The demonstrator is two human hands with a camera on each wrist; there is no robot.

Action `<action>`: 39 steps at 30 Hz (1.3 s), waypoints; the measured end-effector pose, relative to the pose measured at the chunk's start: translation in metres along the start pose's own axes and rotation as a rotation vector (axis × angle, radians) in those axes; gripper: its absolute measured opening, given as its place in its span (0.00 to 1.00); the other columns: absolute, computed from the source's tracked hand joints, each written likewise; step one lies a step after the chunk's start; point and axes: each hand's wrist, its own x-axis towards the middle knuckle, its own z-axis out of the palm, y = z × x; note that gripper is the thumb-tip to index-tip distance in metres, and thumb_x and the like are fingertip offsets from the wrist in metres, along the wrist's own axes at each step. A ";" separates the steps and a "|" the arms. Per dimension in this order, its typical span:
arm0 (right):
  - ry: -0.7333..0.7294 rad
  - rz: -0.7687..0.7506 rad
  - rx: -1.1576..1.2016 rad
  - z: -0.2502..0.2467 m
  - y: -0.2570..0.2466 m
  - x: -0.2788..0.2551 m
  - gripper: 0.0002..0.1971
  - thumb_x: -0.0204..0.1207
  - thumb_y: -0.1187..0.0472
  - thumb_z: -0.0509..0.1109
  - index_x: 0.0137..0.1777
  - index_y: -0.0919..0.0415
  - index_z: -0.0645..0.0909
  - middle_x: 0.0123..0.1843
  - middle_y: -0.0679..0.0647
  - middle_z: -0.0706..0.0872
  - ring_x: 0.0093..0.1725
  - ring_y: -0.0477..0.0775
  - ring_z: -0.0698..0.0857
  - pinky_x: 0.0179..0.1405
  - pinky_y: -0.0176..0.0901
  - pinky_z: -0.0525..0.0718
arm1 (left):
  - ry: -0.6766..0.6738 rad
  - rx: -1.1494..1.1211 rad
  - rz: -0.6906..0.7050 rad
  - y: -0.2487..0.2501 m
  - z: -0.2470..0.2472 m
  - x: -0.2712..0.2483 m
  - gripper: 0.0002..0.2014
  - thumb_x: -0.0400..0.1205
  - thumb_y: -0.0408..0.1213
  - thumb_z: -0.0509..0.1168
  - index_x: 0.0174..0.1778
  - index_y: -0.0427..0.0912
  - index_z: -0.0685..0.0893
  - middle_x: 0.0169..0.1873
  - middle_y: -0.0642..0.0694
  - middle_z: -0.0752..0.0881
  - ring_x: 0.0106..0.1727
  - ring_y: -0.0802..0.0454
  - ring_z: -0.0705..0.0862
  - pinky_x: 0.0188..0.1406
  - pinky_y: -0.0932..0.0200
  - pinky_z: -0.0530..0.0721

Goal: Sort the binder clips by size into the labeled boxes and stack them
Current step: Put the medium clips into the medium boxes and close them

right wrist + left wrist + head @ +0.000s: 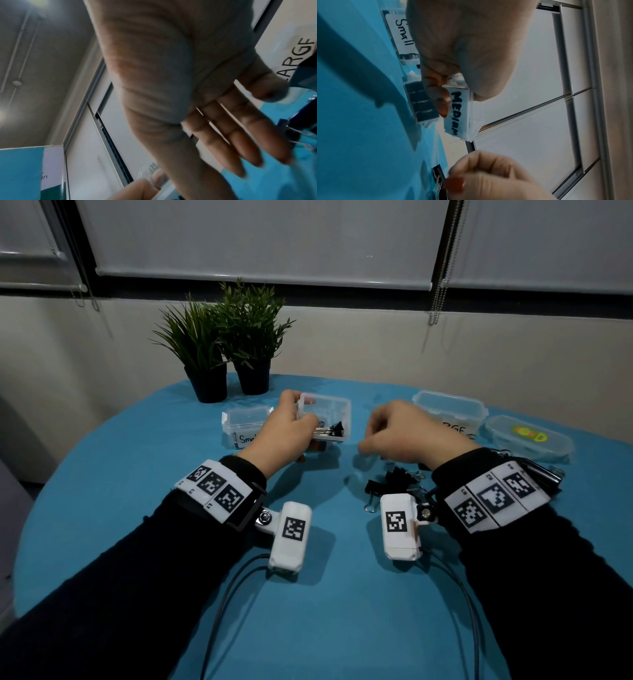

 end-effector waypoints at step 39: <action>-0.435 -0.202 0.082 -0.018 0.024 -0.005 0.14 0.61 0.71 0.87 0.41 0.62 0.86 0.38 0.59 0.90 0.37 0.55 0.87 0.47 0.51 0.86 | -0.292 -0.686 -0.130 -0.004 0.021 -0.002 0.24 0.83 0.22 0.65 0.74 0.44 0.74 0.57 0.40 0.86 0.48 0.43 0.91 0.49 0.49 0.92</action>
